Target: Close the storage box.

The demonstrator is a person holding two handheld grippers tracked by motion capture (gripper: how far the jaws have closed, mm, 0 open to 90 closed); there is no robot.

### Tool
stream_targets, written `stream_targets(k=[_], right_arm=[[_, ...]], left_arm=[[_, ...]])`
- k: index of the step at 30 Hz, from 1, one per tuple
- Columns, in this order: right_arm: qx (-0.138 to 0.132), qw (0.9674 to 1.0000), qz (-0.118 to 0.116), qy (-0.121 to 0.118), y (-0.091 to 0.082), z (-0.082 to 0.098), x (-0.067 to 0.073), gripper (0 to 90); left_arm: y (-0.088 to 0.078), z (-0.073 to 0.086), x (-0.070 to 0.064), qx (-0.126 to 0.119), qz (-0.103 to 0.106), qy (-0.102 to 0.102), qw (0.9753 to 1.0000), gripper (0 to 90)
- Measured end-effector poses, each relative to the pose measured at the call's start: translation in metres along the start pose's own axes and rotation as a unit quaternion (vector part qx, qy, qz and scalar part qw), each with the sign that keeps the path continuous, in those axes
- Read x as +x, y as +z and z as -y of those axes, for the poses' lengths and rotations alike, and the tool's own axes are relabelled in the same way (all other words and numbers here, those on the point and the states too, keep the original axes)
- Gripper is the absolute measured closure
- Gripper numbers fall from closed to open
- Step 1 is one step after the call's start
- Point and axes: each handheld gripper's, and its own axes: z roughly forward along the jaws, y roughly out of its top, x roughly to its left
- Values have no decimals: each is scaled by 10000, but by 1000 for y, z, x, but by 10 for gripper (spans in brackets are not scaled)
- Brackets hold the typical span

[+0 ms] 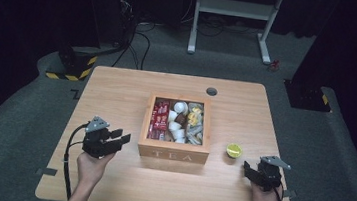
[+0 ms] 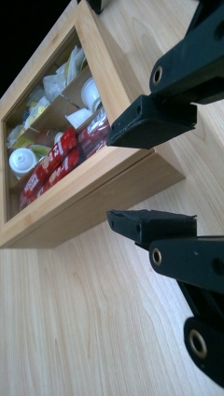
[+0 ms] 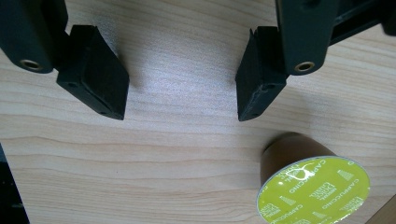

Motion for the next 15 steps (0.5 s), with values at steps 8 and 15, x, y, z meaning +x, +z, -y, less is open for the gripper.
stream_targets(k=[8, 15], right_arm=[[1, 10000, 0, -1, 0, 0, 0, 348], [1, 10000, 0, -2, 0, 0, 0, 348]], left_arm=[[-6, 4, 13, -76, -151, -128, 9998, 571], [-12, 7, 21, -154, -251, -219, 9993, 571]])
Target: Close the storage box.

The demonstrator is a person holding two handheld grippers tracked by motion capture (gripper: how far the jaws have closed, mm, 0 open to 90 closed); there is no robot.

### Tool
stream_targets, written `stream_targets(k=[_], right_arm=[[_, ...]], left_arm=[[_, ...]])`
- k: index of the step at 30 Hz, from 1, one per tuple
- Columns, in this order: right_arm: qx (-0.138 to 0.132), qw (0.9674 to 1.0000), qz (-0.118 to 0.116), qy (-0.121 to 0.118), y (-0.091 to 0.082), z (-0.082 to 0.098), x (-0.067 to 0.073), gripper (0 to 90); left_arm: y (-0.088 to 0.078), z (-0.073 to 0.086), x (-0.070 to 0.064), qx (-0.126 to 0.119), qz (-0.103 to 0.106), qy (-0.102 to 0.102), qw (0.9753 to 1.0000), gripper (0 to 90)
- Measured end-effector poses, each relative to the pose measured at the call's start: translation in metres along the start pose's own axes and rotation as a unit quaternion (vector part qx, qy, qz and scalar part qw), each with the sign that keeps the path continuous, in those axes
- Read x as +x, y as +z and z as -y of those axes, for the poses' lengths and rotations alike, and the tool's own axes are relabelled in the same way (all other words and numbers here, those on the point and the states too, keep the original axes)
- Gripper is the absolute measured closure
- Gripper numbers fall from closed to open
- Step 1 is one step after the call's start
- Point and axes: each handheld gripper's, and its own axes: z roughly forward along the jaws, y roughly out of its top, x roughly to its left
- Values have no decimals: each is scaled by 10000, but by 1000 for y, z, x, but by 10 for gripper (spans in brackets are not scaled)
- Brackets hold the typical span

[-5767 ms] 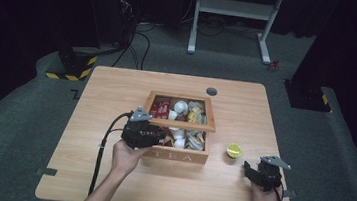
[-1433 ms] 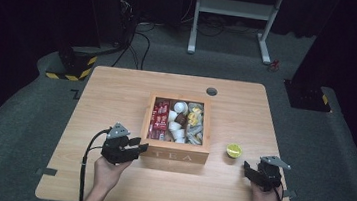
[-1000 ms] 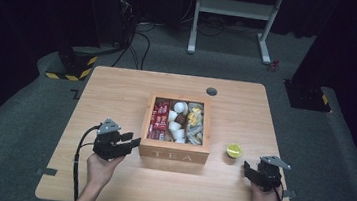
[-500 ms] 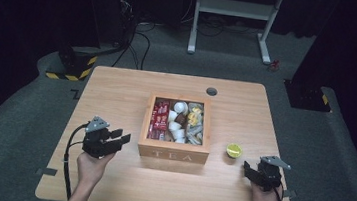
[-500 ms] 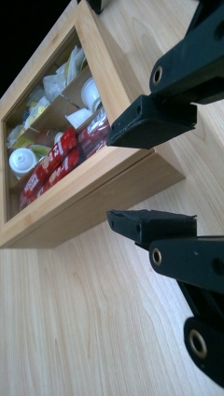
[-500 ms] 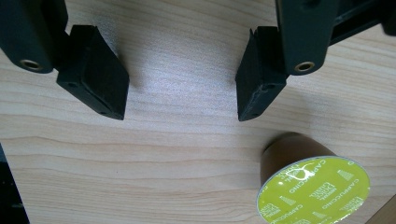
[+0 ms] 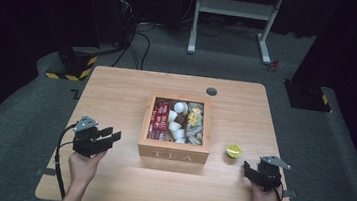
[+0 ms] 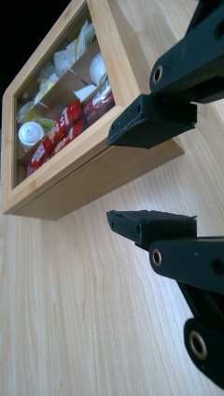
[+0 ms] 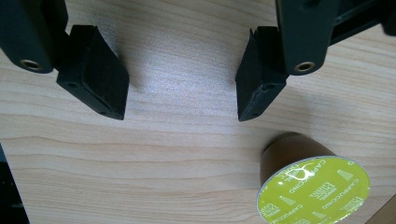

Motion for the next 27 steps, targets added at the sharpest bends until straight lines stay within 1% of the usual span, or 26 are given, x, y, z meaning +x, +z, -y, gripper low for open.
stream_targets(k=[4, 6, 10, 16, 18, 22, 25, 27], right_arm=[[-3, 10000, -2, -12, 0, 0, 0, 347], [-2, 10000, -3, -11, 0, 0, 0, 347], [-3, 10000, 0, -9, 0, 0, 0, 347], [2, 10000, 6, 4, 0, 0, 0, 348], [2, 10000, 6, 6, 0, 0, 0, 347], [-1, 10000, 5, -1, 0, 0, 0, 348], [6, 10000, 2, 12, 0, 0, 1, 347], [7, 10000, -1, 12, 0, 0, 0, 347]], left_arm=[[-3, 0, 5, -45, -95, 7, 9999, 567], [-5, 1, 6, -66, -123, -36, 9999, 564], [-9, 6, 12, -72, -232, -29, 9997, 561], [-6, 15, 21, -27, -307, -130, 9994, 560], [-6, 16, 24, -6, -356, -96, 9993, 559], [-6, 18, 26, -72, -447, -170, 9988, 550], [-4, 19, 27, -53, -491, -138, 9987, 545], [0, 20, 28, 24, -576, -46, 9983, 540]])
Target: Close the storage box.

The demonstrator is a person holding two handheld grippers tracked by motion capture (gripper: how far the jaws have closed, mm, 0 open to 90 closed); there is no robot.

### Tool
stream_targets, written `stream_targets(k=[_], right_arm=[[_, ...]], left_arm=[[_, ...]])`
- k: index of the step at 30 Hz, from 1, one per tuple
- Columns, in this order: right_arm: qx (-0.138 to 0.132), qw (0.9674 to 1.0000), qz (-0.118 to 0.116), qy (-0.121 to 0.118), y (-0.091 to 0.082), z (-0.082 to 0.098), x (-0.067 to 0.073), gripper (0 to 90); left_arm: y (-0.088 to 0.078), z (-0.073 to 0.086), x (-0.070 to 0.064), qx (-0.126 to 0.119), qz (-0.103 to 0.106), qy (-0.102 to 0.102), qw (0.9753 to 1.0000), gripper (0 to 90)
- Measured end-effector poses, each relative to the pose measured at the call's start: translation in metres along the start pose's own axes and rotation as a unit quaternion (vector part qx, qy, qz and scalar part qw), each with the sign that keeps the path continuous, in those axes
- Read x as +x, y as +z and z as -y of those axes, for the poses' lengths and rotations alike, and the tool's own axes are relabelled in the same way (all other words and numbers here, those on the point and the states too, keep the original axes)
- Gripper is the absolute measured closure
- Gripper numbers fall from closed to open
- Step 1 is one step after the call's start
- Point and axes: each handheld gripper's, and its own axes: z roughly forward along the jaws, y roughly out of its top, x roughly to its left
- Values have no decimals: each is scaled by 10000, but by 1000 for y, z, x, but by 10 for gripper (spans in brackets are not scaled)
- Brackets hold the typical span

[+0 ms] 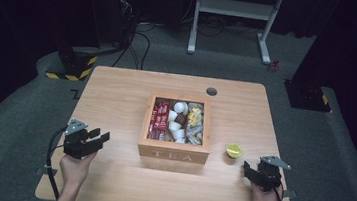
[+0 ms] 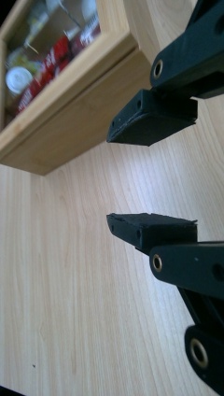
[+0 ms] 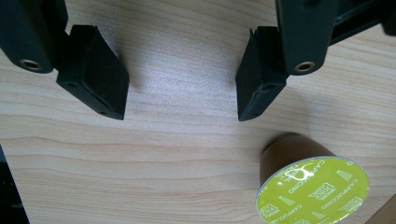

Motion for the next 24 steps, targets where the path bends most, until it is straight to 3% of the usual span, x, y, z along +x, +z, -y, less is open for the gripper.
stream_targets(k=[3, 14, 24], right_arm=[[-2, 10000, 1, -2, 0, 0, 0, 347], [-1, 10000, 2, -3, 0, 0, 0, 347], [-1, 10000, -10, 1, 1, 0, 0, 346]], left_arm=[[4, 2, 0, 18, -37, -44, 10000, 538], [24, 16, -6, 197, -319, 164, 9992, 520], [44, 34, -8, 482, -607, 368, 9963, 499]])
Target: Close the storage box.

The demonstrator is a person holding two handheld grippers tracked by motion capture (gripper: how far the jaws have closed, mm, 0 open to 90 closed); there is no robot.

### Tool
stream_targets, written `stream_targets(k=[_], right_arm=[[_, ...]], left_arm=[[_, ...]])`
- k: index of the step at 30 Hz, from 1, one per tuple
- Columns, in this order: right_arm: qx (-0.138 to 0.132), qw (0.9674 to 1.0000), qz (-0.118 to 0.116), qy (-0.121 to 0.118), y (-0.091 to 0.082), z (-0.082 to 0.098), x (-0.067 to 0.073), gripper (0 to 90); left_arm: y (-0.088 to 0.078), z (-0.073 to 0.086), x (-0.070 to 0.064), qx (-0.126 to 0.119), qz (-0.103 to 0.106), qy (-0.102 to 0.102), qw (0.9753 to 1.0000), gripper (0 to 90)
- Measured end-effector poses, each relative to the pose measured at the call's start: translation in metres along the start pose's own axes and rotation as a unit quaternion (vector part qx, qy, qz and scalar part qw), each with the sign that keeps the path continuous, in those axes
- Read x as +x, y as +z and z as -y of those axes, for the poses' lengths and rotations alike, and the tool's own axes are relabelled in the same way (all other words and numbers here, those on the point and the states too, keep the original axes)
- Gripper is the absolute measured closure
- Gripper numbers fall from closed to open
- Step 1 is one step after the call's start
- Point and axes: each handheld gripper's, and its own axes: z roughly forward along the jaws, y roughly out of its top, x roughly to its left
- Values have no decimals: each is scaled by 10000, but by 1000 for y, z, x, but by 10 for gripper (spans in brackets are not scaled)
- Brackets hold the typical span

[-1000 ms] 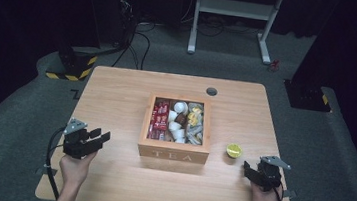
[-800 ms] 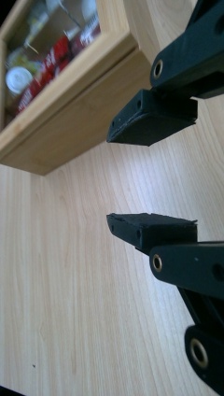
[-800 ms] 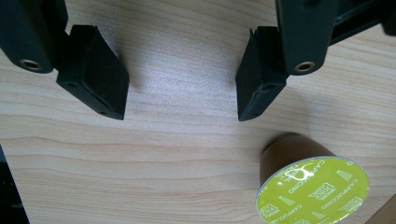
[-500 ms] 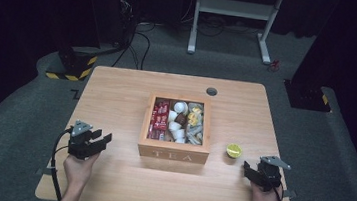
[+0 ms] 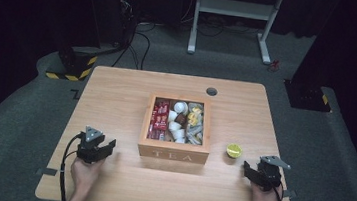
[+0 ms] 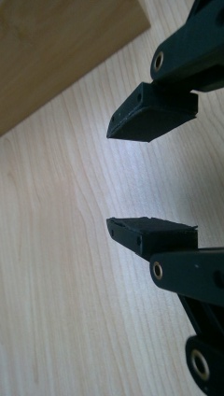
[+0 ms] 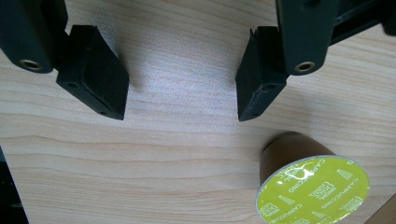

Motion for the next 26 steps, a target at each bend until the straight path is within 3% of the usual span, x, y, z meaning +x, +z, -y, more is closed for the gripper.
stream_targets(k=[7, 14, 16, 26], right_arm=[[-4, 10000, -2, -6, 0, 0, 0, 346], [-4, 10000, -1, -10, 0, 0, 0, 346], [3, 10000, -2, 9, 0, 0, 0, 345], [-1, 10000, 1, -1, 0, 0, 0, 346]], left_arm=[[11, 5, 2, 36, -134, -126, 9998, 484], [21, 13, 2, 192, -284, -68, 9994, 448], [21, 16, 3, 59, -282, -140, 9995, 423], [23, 15, 3, 103, -299, -123, 9994, 344]])
